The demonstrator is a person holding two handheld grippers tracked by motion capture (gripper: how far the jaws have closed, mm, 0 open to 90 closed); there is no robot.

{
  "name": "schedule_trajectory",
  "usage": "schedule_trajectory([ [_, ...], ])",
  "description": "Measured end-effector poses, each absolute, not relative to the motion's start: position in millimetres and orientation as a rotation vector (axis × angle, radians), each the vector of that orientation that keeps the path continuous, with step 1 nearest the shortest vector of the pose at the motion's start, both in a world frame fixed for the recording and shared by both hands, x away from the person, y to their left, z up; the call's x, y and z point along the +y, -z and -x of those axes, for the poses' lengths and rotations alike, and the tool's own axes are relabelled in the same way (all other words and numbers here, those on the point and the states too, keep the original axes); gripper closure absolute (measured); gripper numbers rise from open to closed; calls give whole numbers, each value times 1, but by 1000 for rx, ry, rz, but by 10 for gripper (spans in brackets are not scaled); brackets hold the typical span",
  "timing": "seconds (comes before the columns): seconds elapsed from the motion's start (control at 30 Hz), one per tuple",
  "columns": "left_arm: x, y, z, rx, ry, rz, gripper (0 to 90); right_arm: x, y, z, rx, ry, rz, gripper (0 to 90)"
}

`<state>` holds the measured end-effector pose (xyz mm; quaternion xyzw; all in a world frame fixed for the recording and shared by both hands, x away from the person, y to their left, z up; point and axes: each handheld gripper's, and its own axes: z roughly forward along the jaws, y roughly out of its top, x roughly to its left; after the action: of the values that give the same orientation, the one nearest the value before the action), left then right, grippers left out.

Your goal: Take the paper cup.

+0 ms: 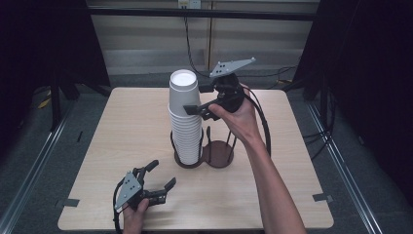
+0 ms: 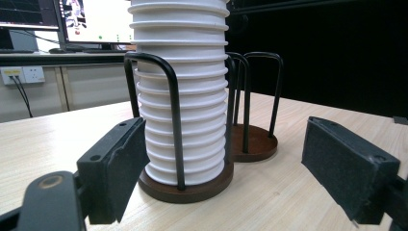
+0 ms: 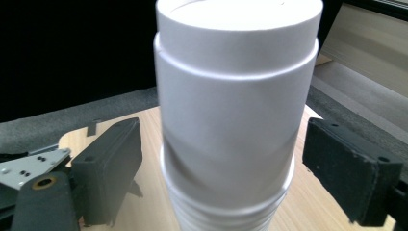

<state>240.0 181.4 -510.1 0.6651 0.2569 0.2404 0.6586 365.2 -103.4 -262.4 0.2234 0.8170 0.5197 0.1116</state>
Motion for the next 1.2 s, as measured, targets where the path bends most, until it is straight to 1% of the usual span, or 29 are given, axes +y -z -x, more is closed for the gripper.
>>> schedule_trajectory([
  [0.13, 181, 510, -240, 582, -544, -1505, 159, -99, 261, -369, 2409, -1516, -647, 133],
  [0.43, 181, 510, -240, 586, -540, -1502, 160, -88, 243, -378, 2410, -1494, -623, 133],
  [0.67, 181, 510, -240, 583, -543, -1508, 160, -78, 244, -385, 2438, -1473, -616, 137],
  [0.77, 181, 510, -240, 586, -543, -1505, 160, -76, 244, -386, 2439, -1469, -606, 181],
  [1.2, 181, 510, -240, 583, -546, -1508, 160, -75, 242, -387, 2445, -1467, -603, 193],
])
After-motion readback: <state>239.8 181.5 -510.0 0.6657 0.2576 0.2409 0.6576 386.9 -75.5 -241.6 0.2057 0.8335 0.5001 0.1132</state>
